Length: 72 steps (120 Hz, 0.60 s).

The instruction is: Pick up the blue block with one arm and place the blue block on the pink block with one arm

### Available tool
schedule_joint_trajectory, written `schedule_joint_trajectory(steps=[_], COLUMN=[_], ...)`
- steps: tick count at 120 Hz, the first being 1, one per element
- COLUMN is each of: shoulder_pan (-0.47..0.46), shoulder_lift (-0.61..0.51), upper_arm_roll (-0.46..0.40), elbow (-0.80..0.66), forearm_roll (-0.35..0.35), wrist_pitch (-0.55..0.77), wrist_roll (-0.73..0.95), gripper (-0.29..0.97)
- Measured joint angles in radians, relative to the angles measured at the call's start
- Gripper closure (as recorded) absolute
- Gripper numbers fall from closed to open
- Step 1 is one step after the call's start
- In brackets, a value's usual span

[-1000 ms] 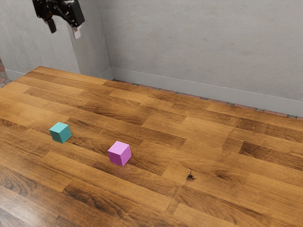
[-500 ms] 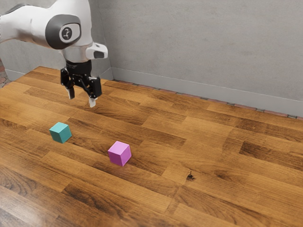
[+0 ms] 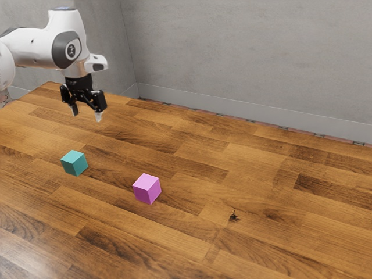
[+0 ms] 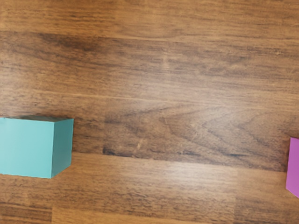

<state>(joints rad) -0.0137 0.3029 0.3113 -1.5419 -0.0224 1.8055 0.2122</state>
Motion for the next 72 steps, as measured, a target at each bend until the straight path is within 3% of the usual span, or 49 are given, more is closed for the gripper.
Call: schedule_joint_trajectory(steps=[43, 58, 72], shoulder_pan=[0.096, 0.233, 0.272], shoulder_lift=[0.075, 0.099, 0.158], upper_arm_roll=[0.022, -0.099, -0.125], elbow=[-0.139, -0.122, -0.098], forearm_roll=[-0.044, -0.031, -0.02], wrist_pitch=[0.152, 0.176, 0.188], wrist_roll=[0.183, 0.237, 0.279], gripper=[0.0, 0.0, 0.0])
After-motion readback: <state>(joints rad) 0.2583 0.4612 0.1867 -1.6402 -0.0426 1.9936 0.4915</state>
